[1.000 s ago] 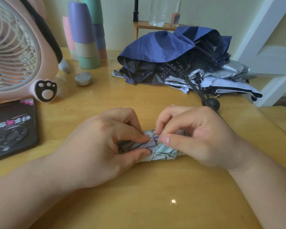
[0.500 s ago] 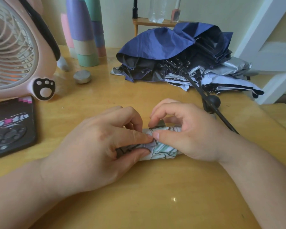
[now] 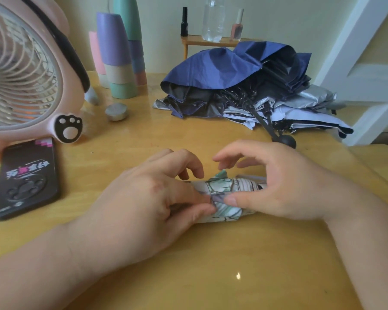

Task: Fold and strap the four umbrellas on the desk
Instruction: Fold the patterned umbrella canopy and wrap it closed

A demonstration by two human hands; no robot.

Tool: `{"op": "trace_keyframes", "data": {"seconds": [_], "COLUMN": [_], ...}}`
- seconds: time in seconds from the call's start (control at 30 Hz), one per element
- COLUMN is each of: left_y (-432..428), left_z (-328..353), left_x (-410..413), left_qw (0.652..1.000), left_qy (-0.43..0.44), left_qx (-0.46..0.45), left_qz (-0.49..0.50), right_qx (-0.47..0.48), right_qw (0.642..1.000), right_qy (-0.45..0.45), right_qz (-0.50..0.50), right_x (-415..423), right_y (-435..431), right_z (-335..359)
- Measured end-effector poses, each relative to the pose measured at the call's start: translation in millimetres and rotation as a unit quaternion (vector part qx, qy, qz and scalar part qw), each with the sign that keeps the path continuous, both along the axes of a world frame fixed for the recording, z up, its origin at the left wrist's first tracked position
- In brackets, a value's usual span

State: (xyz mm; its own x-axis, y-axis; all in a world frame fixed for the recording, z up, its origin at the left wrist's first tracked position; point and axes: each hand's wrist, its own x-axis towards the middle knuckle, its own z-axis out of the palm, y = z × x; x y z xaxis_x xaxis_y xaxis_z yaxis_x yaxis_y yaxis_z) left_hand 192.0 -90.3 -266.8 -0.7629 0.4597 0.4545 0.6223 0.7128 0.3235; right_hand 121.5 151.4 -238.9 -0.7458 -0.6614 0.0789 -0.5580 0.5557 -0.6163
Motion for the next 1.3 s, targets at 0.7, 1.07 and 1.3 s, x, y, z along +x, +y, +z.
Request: {"op": "trace_keyframes", "data": {"seconds": [0.7,1.07,1.3], "left_y": [-49,-49,-47], "left_z": [33,17,30], "left_x": [-9,-15,-6], "left_qw": [0.881,0.972,0.962], "left_qy": [-0.241,-0.056,-0.181], "left_qx": [0.354,-0.166,-0.076], "left_qz": [0.2,0.154,0.188], "right_qx": [0.073,0.009,-0.079], "right_qw": [0.991,0.986,0.976], "right_qy": [-0.022,-0.101,-0.201], "right_qz": [-0.112,-0.131,-0.018], "right_x": [11,18,9], "right_y": [4,-8,22], "right_z": [11,9,22]}}
